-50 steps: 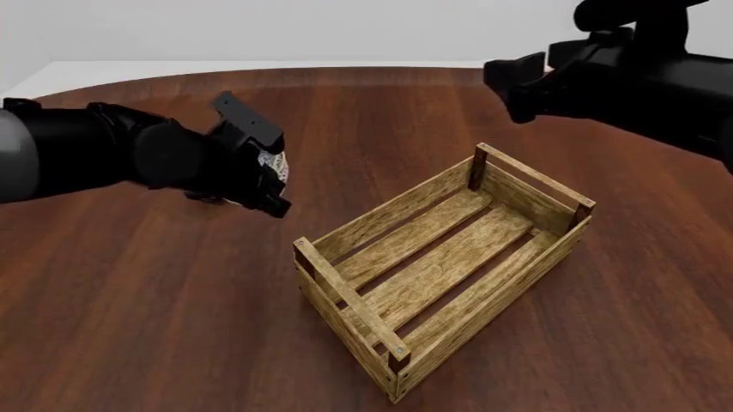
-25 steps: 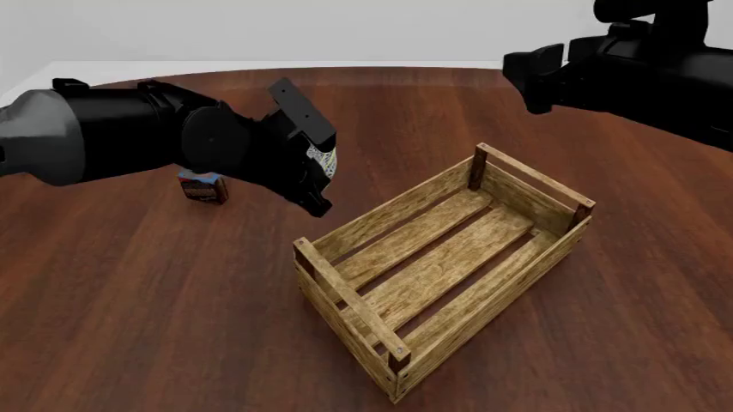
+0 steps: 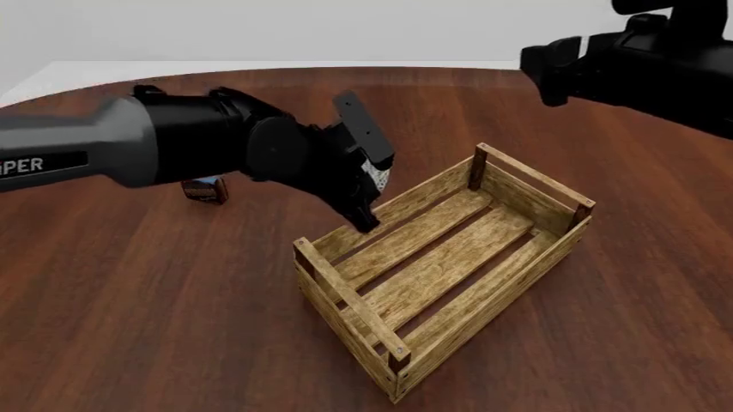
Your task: Stack the right bowl on the left bowl and place them in the tray.
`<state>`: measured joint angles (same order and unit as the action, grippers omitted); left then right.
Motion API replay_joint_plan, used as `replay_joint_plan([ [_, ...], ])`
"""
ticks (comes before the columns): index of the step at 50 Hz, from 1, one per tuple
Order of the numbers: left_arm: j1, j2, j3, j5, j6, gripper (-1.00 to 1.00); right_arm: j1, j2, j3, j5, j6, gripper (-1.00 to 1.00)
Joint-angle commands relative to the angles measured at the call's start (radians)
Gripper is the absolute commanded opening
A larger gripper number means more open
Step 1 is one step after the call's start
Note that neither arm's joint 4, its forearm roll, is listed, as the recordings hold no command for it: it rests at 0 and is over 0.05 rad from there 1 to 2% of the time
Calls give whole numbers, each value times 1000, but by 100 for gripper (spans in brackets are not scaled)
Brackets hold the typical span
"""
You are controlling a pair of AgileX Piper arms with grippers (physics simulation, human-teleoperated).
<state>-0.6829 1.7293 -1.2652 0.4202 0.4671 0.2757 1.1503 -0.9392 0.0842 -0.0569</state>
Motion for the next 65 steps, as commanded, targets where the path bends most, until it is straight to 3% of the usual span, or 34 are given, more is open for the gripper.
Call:
replay_joint_plan([
  [1, -28, 30, -52, -15, -33, -100, -15, 2, -10, 11, 5, 100],
  [35, -103, 114, -37, -57, 52, -100, -15, 12, -17, 18, 12, 100],
  [65, -135, 239, -19, -119, 79, -100, -11, 10, -8, 8, 18, 100],
])
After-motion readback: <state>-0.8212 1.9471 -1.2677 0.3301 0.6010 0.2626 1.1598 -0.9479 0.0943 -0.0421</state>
